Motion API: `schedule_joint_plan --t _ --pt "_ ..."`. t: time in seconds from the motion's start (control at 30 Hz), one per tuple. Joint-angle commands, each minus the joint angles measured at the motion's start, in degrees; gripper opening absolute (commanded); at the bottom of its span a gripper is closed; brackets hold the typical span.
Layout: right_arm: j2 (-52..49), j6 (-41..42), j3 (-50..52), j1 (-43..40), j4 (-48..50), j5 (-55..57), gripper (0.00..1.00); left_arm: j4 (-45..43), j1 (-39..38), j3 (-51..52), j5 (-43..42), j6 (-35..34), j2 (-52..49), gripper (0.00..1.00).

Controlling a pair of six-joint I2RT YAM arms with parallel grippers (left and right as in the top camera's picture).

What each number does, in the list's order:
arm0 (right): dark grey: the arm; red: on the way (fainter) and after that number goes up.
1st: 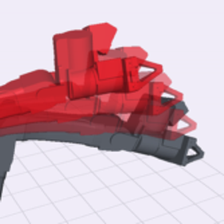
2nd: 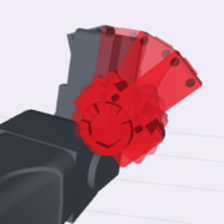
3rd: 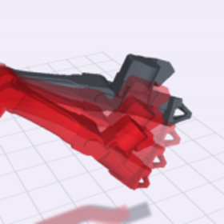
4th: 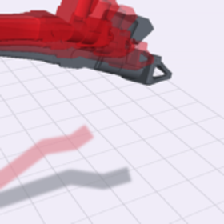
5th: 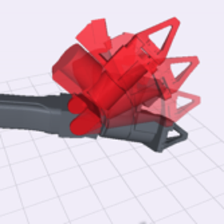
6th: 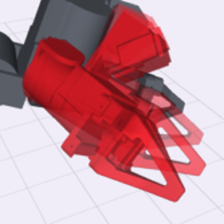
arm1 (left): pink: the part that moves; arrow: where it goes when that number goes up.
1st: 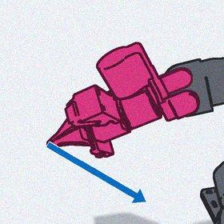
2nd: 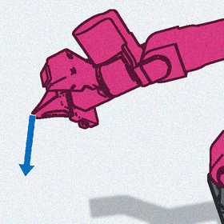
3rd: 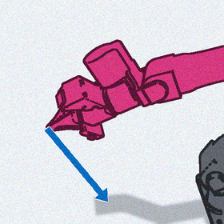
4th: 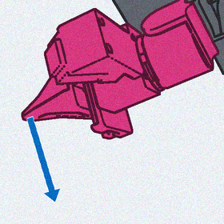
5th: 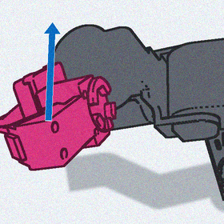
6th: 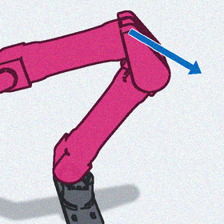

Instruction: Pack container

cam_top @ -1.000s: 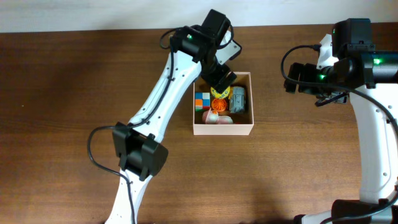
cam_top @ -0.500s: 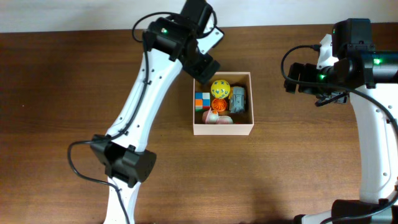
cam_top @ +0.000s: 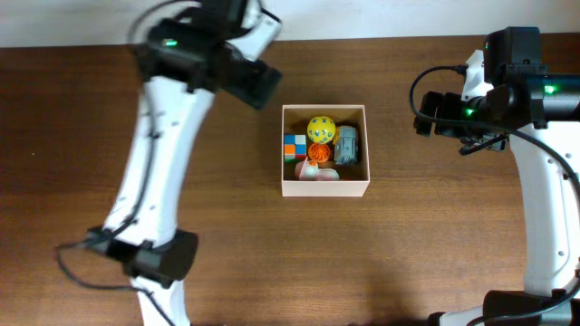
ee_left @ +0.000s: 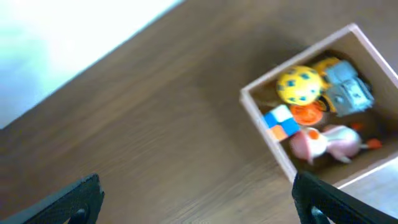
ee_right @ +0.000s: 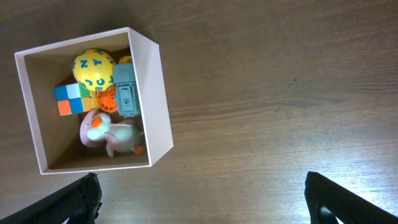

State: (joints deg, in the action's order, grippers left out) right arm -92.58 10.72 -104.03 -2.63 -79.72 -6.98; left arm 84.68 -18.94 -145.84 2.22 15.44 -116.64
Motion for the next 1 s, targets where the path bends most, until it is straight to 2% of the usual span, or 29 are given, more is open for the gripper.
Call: schedule_joint_plan --t 0.0,0.13,0.3,0.47,0.57,0.77,0.97 --pt "0.0 0.0 0.0 0.0 0.1 0.1 0.99 0.5 4.7 -1.3 0.6 0.2 5.7 0.99" --pt "0.0 -0.9 -0.1 0.0 1.2 0.1 0.99 0.6 10.5 -1.3 0.6 -2.7 9.8 0.99" --pt "2.4 -3.1 -0.2 0.0 2.7 0.1 0.99 1.2 17.7 -1.3 0.6 -2.8 14.4 0.99" --pt "11.1 -4.6 -0.2 0.0 6.4 1.9 0.99 1.1 24.6 -1.3 0.6 -2.8 20.0 0.99" --pt "17.8 -4.8 -0.2 0.0 8.9 5.1 0.99 1.6 27.8 -1.3 0.6 -5.1 23.5 0.99" --pt "26.5 -4.8 -0.2 0.0 9.7 6.6 0.99 4.6 28.9 -1.3 0.7 -5.7 26.1 0.99" --pt "28.7 -4.7 -0.2 0.0 8.6 6.6 0.99 8.3 28.9 -1.3 0.6 -5.7 25.9 0.99"
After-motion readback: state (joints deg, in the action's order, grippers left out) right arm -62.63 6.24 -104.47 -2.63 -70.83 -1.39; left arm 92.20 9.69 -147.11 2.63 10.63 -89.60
